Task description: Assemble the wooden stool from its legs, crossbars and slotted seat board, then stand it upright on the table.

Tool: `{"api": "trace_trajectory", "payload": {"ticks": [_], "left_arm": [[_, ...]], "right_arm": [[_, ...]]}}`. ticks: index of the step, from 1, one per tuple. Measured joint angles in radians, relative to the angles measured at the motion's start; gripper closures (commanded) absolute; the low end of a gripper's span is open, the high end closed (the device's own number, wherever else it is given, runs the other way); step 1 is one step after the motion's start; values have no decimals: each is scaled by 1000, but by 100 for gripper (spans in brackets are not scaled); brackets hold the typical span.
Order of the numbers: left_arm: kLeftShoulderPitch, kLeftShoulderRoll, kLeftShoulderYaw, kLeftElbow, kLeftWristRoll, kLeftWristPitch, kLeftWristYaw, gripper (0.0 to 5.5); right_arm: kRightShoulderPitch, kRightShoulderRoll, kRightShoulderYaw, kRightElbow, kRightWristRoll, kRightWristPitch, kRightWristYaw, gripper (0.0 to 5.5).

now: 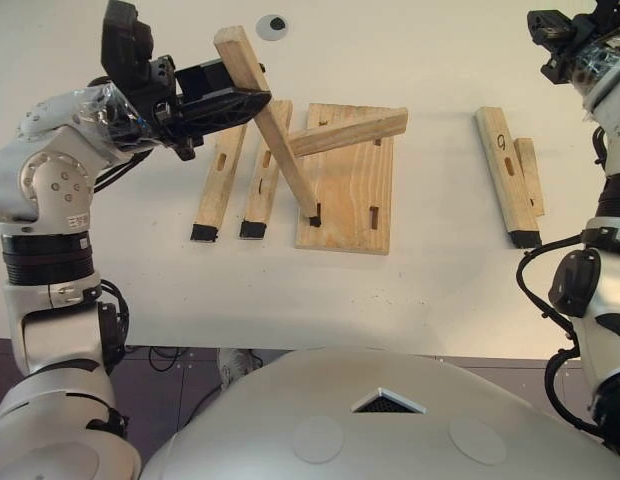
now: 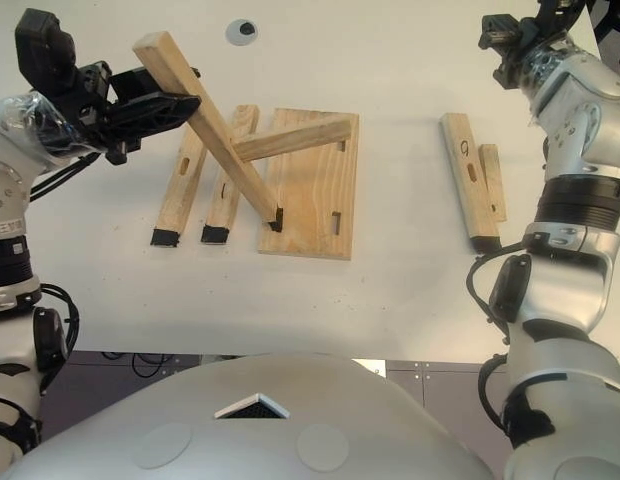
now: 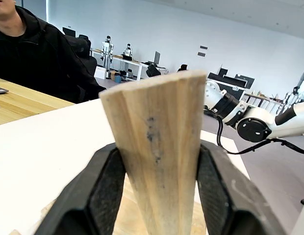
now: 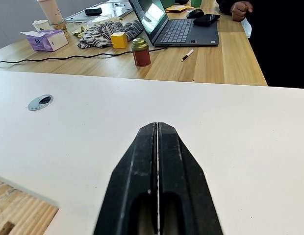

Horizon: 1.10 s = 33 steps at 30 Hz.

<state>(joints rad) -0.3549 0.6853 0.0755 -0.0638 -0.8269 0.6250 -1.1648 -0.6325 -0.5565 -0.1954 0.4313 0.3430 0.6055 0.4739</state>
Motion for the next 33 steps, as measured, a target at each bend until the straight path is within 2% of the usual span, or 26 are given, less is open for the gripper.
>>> {"api": "trace_trajectory", "payload": {"ticks": [10,17,24,29,33], "left_arm": [[33,87,-31,-194,26,-46,3,350],[110,93,-20,-281,40,-130,56,350],[148,100,-28,-312,181,-204,149,350],[142,98,-32,-320,177,-185,162,350],[9,110,-84,-274,178,-77,162,350]], "right_arm": [[31,13,-32,-38,10,38,-26,550],[51,37,-37,-64,10,39,-33,550],[65,37,-39,-78,10,39,-39,550],[77,37,-40,-82,10,39,-41,550],[81,39,-43,-90,11,39,-43,550]]}}
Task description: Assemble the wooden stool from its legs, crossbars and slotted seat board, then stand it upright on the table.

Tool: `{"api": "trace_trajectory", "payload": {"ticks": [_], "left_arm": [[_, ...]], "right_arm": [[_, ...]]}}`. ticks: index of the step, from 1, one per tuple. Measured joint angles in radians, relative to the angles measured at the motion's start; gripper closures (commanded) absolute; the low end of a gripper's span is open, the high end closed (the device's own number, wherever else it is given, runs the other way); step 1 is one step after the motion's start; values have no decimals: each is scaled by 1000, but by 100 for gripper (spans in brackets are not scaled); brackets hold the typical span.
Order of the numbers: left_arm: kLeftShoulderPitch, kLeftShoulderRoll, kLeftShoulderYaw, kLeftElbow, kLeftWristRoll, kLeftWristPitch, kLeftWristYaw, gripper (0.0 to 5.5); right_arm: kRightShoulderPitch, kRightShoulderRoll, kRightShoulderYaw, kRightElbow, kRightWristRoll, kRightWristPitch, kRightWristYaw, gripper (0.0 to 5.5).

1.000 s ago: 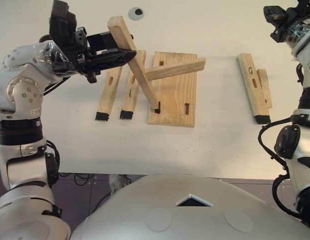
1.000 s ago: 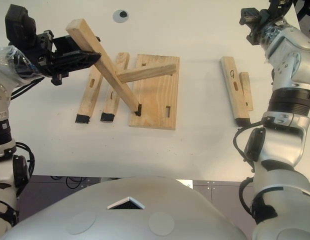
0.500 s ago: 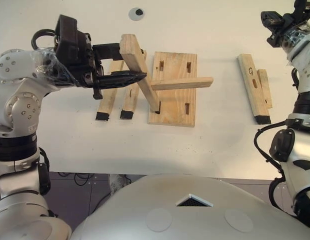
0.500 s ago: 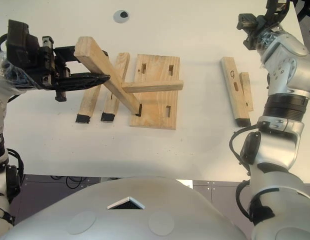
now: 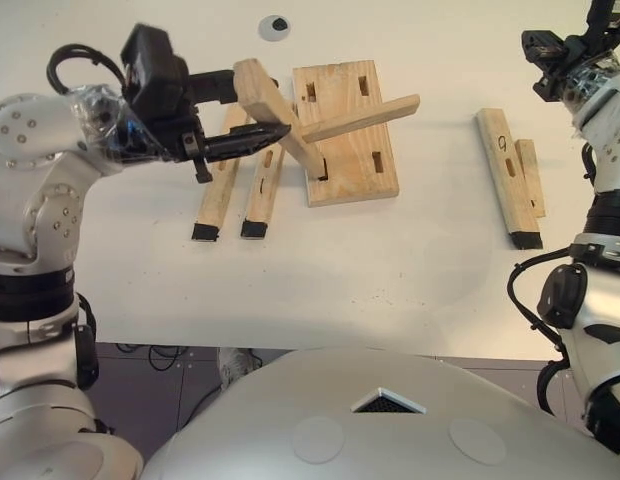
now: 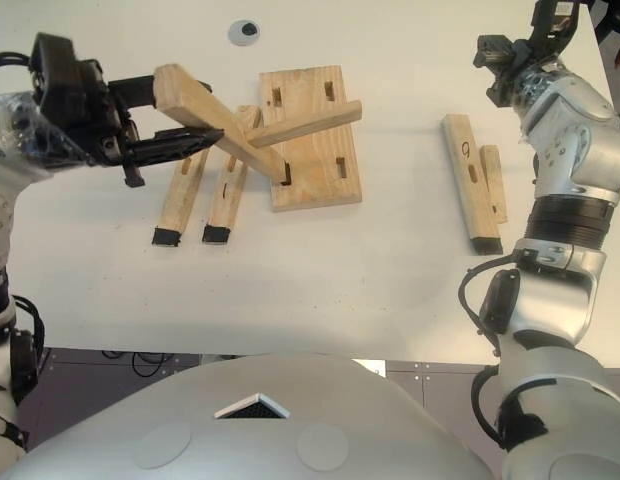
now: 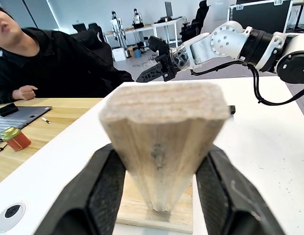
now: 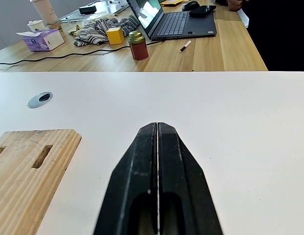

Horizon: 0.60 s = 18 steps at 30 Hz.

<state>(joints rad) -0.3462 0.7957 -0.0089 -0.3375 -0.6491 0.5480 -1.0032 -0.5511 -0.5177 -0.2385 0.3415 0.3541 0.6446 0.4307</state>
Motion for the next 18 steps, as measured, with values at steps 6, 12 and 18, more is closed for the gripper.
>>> {"api": "trace_trajectory", "payload": {"ticks": [6,12,18], "left_arm": [[-228,-13,-101,63,42,150,11,350],[-213,-17,-129,47,66,136,-1,350],[-187,-52,-132,106,80,87,1,350]], "right_arm": [[26,25,-11,-24,0,0,-21,550],[37,38,-29,-30,6,0,-33,550],[40,39,-33,-38,6,0,-42,550]]}}
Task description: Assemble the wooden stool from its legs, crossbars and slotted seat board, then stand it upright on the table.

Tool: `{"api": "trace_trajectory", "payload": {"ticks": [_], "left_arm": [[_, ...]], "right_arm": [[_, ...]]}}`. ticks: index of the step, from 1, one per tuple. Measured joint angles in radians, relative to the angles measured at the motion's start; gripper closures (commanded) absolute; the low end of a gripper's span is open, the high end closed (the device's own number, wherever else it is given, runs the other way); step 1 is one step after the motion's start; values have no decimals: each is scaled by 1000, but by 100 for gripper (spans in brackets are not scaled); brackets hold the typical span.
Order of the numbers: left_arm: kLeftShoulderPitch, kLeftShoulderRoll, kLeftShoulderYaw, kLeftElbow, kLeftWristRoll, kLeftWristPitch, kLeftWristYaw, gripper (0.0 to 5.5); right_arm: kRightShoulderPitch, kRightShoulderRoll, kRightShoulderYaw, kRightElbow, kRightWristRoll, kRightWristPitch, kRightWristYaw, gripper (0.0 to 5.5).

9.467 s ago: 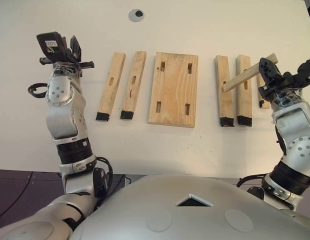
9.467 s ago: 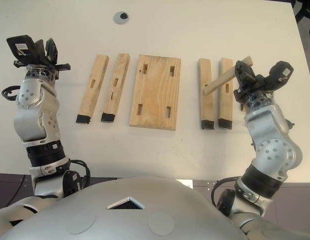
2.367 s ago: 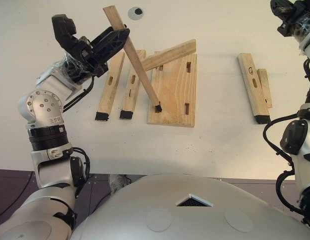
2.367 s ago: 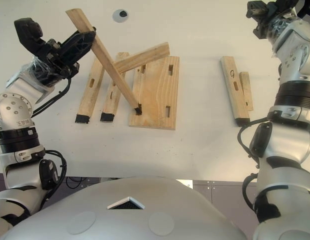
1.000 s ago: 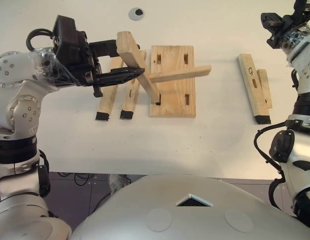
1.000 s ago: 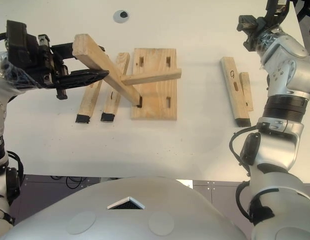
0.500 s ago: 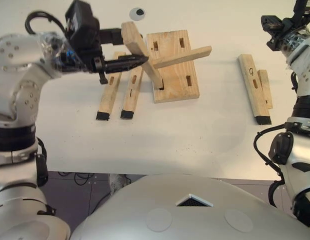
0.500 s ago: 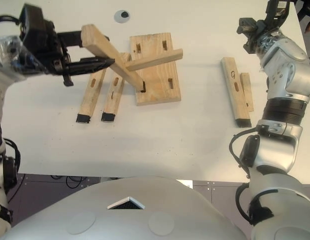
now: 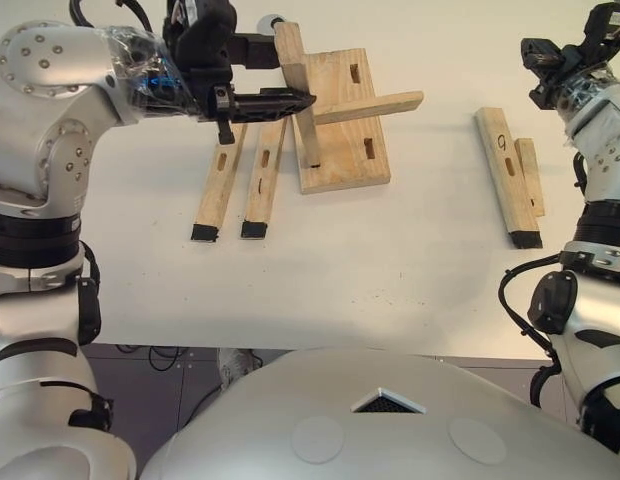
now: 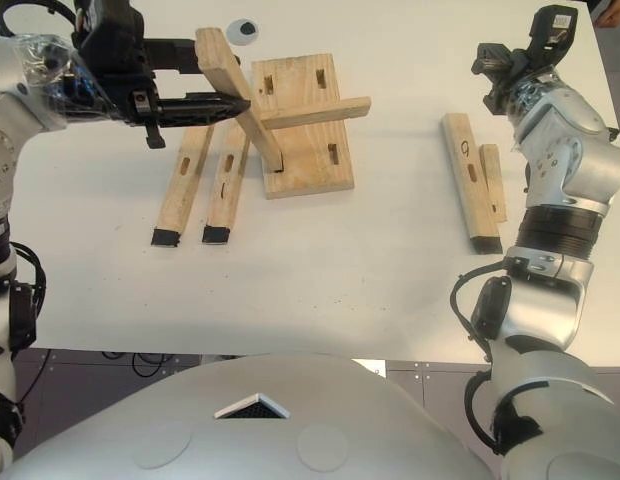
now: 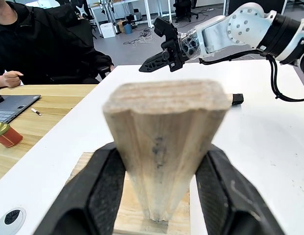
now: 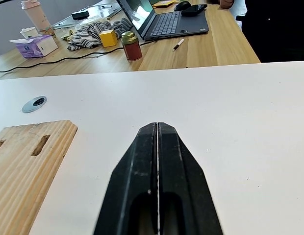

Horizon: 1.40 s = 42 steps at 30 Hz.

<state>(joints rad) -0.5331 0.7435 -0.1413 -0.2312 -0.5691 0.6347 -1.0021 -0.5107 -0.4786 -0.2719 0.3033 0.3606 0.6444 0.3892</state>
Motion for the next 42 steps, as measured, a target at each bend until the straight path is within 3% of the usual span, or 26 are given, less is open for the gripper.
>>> {"api": "trace_trajectory", "payload": {"ticks": [13,25,33,38,42], "left_arm": [[-20,-16,-83,182,27,-250,-90,350],[140,55,2,177,-125,-246,-191,350],[101,22,-20,212,-115,-253,-241,350],[166,4,-86,249,-57,-146,-240,249],[170,6,-50,199,-68,-102,-249,200]], "right_arm": [[31,2,0,-16,0,0,-1,550],[19,0,4,12,-1,-1,5,550],[-11,0,17,25,-8,-9,8,550],[-10,0,15,21,-8,-12,4,550],[-4,6,10,3,-6,-14,-6,550]]}}
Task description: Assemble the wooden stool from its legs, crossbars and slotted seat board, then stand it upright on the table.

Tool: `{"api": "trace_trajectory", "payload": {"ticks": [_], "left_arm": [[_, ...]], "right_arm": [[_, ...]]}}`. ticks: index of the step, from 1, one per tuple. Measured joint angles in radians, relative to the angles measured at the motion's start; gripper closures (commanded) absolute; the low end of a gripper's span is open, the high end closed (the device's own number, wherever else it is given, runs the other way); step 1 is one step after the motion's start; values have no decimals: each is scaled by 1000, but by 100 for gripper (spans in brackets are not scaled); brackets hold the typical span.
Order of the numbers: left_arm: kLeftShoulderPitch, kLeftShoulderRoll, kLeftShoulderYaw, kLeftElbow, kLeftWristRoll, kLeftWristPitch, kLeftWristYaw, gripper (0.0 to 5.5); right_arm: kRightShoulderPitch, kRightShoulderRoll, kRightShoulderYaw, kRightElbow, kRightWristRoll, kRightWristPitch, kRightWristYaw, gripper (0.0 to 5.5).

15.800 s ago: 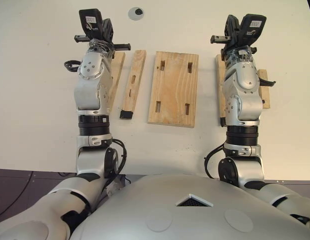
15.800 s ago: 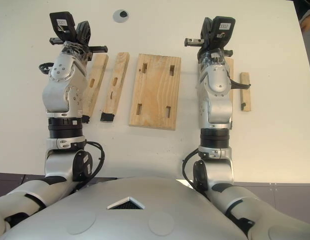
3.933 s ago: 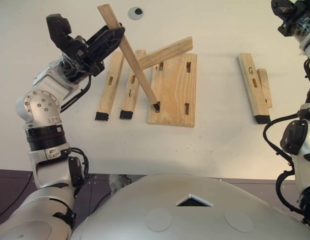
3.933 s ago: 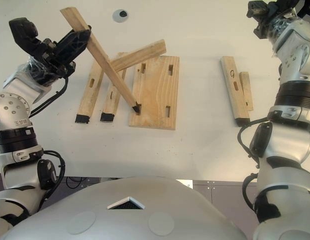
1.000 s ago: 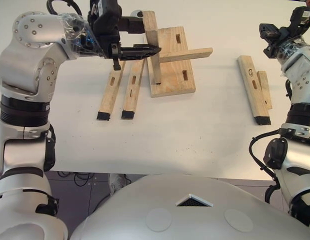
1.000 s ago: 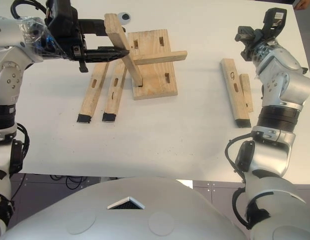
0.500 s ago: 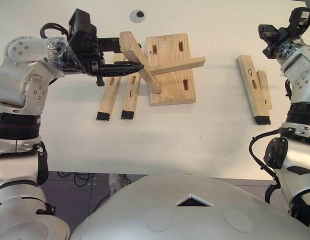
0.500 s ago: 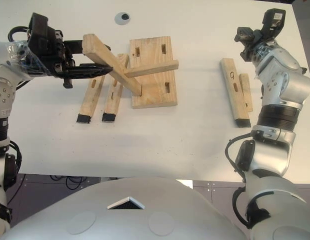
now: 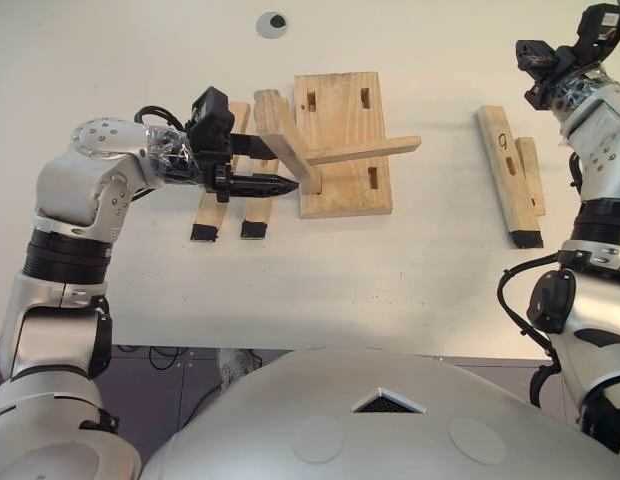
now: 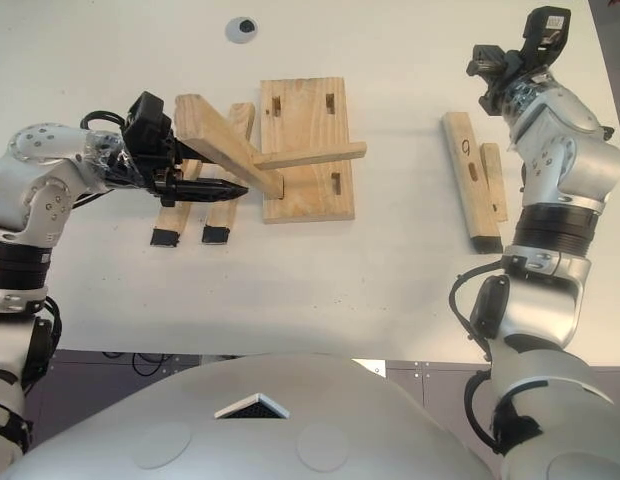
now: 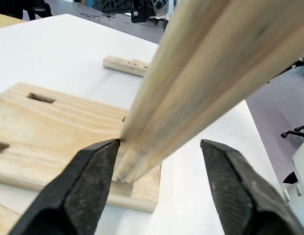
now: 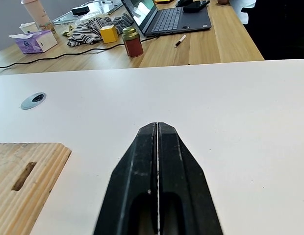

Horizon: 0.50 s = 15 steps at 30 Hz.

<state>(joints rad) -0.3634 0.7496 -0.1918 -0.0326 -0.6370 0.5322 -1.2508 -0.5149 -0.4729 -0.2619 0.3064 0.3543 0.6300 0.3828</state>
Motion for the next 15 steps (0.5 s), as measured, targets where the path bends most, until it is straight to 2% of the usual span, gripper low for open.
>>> {"api": "trace_trajectory", "payload": {"ticks": [3,5,7,9,11,15], "left_arm": [[12,38,19,-35,30,-2,-4,200],[64,103,38,-83,78,-11,-1,200],[164,193,44,-129,157,-17,15,200],[235,212,65,-181,195,8,87,200],[270,153,114,-246,183,97,230,200],[272,-87,182,-355,127,342,568,200]], "right_arm": [[11,32,-13,-16,1,-8,-24,550],[37,37,-18,-31,7,-8,-38,550],[71,38,-48,-53,7,-12,-62,550],[100,60,-65,-85,9,-19,-84,550],[151,82,-76,-124,10,-22,-108,550],[191,111,-96,-164,10,-23,-139,550]]}}
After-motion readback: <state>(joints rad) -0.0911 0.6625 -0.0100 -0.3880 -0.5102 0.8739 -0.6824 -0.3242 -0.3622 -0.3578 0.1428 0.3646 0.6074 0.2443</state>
